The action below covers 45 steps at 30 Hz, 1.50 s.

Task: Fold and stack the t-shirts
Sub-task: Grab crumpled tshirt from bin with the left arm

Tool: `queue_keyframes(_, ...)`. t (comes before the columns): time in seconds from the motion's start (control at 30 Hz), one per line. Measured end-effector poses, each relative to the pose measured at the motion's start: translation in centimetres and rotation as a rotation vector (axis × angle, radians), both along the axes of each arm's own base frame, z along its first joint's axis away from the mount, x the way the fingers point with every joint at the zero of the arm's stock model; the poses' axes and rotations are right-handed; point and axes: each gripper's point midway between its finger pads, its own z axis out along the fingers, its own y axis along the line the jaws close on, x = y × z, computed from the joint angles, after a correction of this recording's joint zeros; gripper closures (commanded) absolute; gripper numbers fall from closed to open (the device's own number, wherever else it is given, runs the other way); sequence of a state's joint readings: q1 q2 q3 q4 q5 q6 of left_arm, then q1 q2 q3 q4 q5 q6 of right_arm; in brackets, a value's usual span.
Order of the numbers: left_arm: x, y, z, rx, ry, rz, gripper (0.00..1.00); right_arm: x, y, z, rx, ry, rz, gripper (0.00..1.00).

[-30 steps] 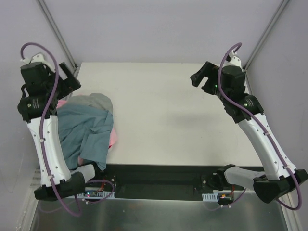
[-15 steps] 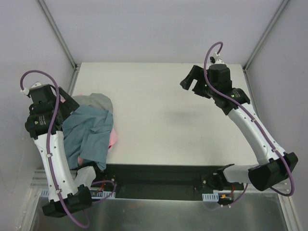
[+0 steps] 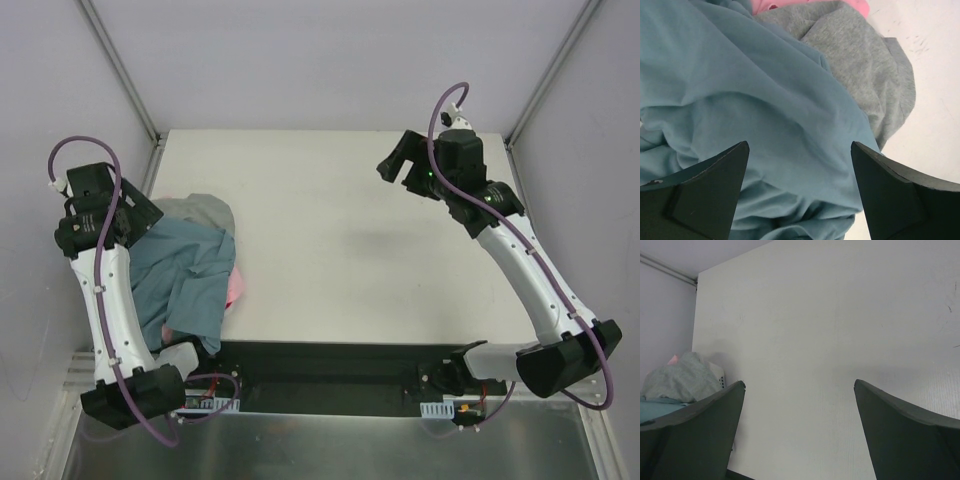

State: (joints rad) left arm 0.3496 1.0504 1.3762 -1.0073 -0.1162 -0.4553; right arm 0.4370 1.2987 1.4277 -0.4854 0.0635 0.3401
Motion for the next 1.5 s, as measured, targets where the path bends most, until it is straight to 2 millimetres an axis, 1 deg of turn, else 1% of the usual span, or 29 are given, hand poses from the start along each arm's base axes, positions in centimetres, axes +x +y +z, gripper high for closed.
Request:
queue_keyframes(0.03, 0.3, 0.2, -0.5, -0.013, 0.019, 0.008, 0.16, 0.0, 0.0, 0.0, 0.001, 0.002, -0.001, 0.04)
queue_keyframes(0.17, 1.6, -0.1, -2.0, -0.059, 0.043, -0.015, 0.18, -0.2, -0.2, -0.3, -0.002, 0.017, -0.011, 0.04)
queue_keyframes(0.37, 2.0, -0.2, -2.9, -0.067, 0.044, -0.022, 0.22, 0.1, -0.9, -0.5, -0.036, 0.011, -0.038, 0.04)
queue_keyframes(0.5, 2.1, -0.1, -3.5, -0.071, 0.057, -0.024, 0.22, 0.2, -1.2, -0.5, -0.072, -0.002, -0.033, 0.04)
queue_keyframes(0.57, 2.2, -0.1, -4.1, -0.076, 0.065, -0.021, 0.22, 0.2, -1.3, -0.6, -0.087, -0.007, -0.027, 0.04)
queue_keyframes(0.6, 2.1, -0.2, -4.6, -0.082, 0.075, -0.018, 0.25, 0.2, -1.4, -0.6, -0.094, -0.01, -0.026, 0.04)
queue_keyframes(0.67, 1.9, -0.2, -5.5, -0.094, 0.09, -0.011, 0.26, 0.3, -1.6, -0.6, -0.109, -0.015, -0.032, 0.04)
queue_keyframes(0.7, 1.9, -0.3, -5.7, -0.097, 0.095, -0.009, 0.35, 0.3, -1.8, -0.6, -0.116, -0.018, -0.037, 0.04)
queue_keyframes(0.77, 1.9, -0.3, -6.0, -0.101, 0.096, -0.003, 0.45, 0.3, -2.2, -0.6, -0.128, -0.025, -0.046, 0.04)
queue_keyframes(0.8, 1.9, -0.2, -6.0, -0.101, 0.096, 0.003, 0.58, 0.2, -2.3, -0.5, -0.132, -0.028, -0.052, 0.04)
queue_keyframes(0.83, 1.9, -0.1, -6.1, -0.099, 0.098, 0.01, 0.68, 0.1, -2.5, -0.5, -0.136, -0.031, -0.057, 0.04)
queue_keyframes(0.9, 1.8, 0.0, -6.2, -0.1, 0.099, 0.032, 0.83, -0.1, -2.9, -0.5, -0.143, -0.036, -0.067, 0.04)
queue_keyframes(0.93, 1.8, 0.1, -6.2, -0.099, 0.099, 0.036, 1.0, -0.2, -3.1, -0.5, -0.146, -0.039, -0.073, 0.04)
queue_keyframes(1.1, 1.8, 0.1, -6.1, -0.099, 0.098, 0.037, 1.0, -0.5, -3.5, -0.3, -0.151, -0.049, -0.086, 0.04)
queue_keyframes(1.2, 1.9, 0.1, -5.5, -0.092, 0.091, 0.032, 1.0, -0.6, -3.6, -0.3, -0.152, -0.052, -0.09, 0.04)
queue_keyframes(1.27, 1.9, 0.2, -4.7, -0.083, 0.081, 0.027, 1.0, -0.6, -3.6, -0.3, -0.151, -0.051, -0.088, 0.04)
queue_keyframes(1.33, 2.0, 0.3, -3.4, -0.063, 0.06, 0.011, 1.0, -0.7, -3.4, -0.3, -0.147, -0.05, -0.079, 0.04)
queue_keyframes(1.43, 2.3, 0.5, -0.4, -0.021, 0.007, -0.016, 1.0, -0.8, -3.2, -0.1, -0.14, -0.05, -0.067, 0.04)
queue_keyframes(1.5, 2.4, 0.7, 2.2, 0.018, -0.041, -0.037, 1.0, -0.8, -3.0, 0.5, -0.128, -0.058, -0.055, 0.04)
